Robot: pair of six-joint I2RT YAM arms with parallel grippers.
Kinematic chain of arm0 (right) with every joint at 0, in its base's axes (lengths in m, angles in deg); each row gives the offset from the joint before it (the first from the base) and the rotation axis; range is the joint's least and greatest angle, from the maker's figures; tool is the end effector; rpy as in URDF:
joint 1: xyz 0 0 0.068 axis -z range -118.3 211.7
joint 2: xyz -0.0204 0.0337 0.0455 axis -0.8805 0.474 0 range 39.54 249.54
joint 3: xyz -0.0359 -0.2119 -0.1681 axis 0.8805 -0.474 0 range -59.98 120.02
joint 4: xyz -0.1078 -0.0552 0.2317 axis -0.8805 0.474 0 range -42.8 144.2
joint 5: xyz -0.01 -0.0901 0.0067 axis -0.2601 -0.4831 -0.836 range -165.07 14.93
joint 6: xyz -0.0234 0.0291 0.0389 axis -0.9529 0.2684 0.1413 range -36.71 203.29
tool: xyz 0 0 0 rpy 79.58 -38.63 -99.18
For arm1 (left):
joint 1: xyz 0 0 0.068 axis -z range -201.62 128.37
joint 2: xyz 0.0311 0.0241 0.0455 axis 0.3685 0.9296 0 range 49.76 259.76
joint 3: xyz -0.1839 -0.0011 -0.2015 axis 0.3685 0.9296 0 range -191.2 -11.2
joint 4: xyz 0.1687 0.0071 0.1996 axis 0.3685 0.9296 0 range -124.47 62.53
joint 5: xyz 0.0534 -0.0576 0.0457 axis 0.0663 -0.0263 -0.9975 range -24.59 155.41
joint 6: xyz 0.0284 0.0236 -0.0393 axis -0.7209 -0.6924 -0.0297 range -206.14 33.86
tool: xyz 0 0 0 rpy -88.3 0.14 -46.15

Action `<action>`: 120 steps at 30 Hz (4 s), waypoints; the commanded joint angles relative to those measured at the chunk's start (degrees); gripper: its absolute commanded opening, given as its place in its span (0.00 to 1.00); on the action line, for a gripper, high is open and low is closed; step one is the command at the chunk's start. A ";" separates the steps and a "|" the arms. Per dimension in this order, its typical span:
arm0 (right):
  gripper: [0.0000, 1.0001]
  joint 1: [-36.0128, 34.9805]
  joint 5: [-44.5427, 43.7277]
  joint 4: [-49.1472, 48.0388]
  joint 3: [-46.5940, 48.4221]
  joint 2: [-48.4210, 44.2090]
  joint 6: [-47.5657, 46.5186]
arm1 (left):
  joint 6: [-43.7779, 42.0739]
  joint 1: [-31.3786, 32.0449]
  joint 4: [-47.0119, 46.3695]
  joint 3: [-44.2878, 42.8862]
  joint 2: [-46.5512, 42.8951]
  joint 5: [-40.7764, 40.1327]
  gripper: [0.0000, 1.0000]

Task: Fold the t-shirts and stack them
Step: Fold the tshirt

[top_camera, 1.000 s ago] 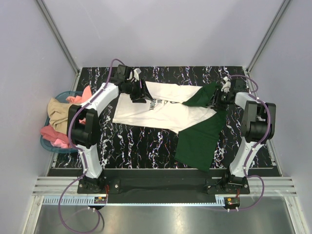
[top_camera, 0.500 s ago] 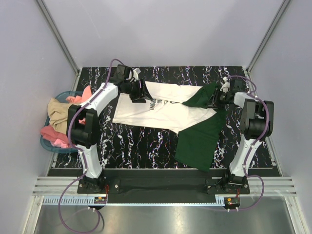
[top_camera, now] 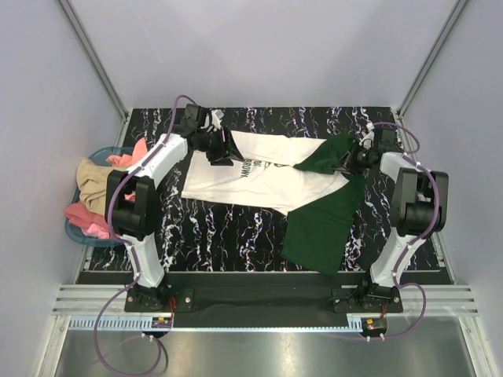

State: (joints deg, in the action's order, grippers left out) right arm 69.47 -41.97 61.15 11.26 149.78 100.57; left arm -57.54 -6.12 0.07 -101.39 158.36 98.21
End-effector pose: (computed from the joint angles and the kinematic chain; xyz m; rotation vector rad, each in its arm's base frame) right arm 0.4010 -0.0351 0.1709 0.2914 2.4302 0.7891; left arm 0.3979 -0.1305 0.2603 -0.0413 2.5796 -1.0233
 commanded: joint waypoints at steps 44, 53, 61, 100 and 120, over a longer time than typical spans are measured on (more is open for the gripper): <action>0.33 -9.27 -29.76 13.47 -20.27 -30.26 26.75 | 24.66 21.84 -37.36 6.26 12.60 -3.70 0.54; 0.36 -9.00 -32.66 10.40 -23.69 -27.88 27.28 | 26.50 22.46 -40.34 3.62 17.79 -4.58 0.55; 0.41 -8.91 -32.22 6.26 -27.65 -25.51 27.72 | 27.21 23.07 -41.93 3.00 20.60 -4.76 0.54; 0.44 -8.74 -30.47 2.76 -26.15 -20.94 26.75 | 31.87 23.52 -49.13 2.83 20.96 -1.24 0.00; 0.50 -8.82 -32.75 9.07 -29.58 -23.84 31.41 | 31.25 23.52 -47.99 2.13 20.34 -1.07 0.00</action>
State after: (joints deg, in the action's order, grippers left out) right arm 60.56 -72.61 67.64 -17.09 125.43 130.42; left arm -25.48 17.16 -45.35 -96.40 179.27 95.63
